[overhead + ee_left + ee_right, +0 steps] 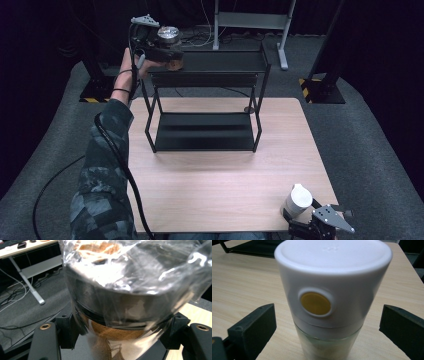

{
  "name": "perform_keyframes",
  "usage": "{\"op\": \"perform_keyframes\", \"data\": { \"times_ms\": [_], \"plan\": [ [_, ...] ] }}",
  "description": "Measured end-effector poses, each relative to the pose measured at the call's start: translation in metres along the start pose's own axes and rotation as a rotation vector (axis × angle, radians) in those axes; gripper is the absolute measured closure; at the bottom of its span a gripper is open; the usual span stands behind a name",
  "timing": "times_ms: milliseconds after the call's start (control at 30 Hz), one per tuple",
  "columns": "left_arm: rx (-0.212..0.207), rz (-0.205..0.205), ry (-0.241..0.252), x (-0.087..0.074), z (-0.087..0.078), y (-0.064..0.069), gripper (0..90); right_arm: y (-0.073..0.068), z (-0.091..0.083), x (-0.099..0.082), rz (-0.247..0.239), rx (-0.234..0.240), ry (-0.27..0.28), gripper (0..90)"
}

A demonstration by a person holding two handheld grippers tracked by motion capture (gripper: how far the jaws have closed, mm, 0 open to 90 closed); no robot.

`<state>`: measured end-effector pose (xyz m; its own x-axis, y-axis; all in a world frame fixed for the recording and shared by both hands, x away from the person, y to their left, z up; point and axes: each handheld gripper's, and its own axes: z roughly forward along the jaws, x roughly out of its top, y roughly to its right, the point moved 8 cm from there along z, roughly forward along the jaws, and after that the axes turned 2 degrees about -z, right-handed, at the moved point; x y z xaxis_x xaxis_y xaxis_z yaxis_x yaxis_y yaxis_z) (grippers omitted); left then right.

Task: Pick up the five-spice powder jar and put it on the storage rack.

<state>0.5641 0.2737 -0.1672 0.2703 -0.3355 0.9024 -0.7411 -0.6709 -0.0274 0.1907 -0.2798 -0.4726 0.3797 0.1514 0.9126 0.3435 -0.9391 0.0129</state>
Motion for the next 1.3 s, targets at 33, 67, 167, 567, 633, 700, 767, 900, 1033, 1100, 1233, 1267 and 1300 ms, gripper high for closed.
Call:
{"op": "perform_keyframes", "data": {
  "times_ms": [33,67,167,567,633,700,767,900,1033,1100,1233,1267,1300],
  "plan": [
    [0.010,-0.005,-0.007,0.000,0.003,-0.001,30.2,0.000,0.001,0.000,-0.001,0.002,-0.003,0.0],
    [0.010,-0.005,-0.007,0.000,0.003,-0.001,30.2,0.000,0.001,0.000,-0.001,0.002,-0.003,0.0],
    [0.022,-0.027,-0.007,-0.002,0.008,-0.004,30.2,-0.001,0.001,0.000,-0.004,0.002,-0.004,0.0],
    [0.021,-0.087,-0.009,-0.008,0.014,-0.009,30.2,-0.001,0.001,0.000,-0.003,0.002,-0.002,0.0],
    [0.021,-0.093,-0.006,-0.009,0.014,-0.009,30.1,-0.001,0.000,0.000,-0.006,0.002,-0.001,0.0],
    [0.025,-0.098,-0.001,-0.010,0.014,-0.008,30.1,-0.001,0.000,0.000,-0.005,0.002,0.002,0.0],
    [0.026,-0.098,-0.002,-0.010,0.014,-0.008,30.0,-0.001,0.000,0.000,-0.007,0.002,0.002,0.0],
    [0.029,-0.106,-0.002,-0.010,0.014,-0.008,29.8,-0.001,-0.001,0.000,-0.006,0.000,0.002,0.0],
    [0.038,-0.111,-0.002,-0.010,0.013,-0.006,29.7,-0.001,-0.001,0.000,-0.007,-0.003,0.001,0.0],
    [0.042,-0.112,-0.006,-0.009,0.013,-0.006,29.6,-0.001,-0.001,0.000,-0.008,-0.002,0.002,0.0],
    [0.047,-0.136,-0.025,-0.009,0.011,-0.007,18.8,-0.001,-0.001,0.000,-0.008,-0.003,0.003,0.0],
    [0.047,-0.136,-0.025,-0.009,0.011,-0.007,16.5,-0.001,-0.001,0.000,-0.008,-0.003,0.003,0.0],
    [0.047,-0.141,-0.026,-0.010,0.009,-0.007,16.5,-0.001,-0.001,0.000,-0.007,-0.003,0.005,0.0]
  ]
}}
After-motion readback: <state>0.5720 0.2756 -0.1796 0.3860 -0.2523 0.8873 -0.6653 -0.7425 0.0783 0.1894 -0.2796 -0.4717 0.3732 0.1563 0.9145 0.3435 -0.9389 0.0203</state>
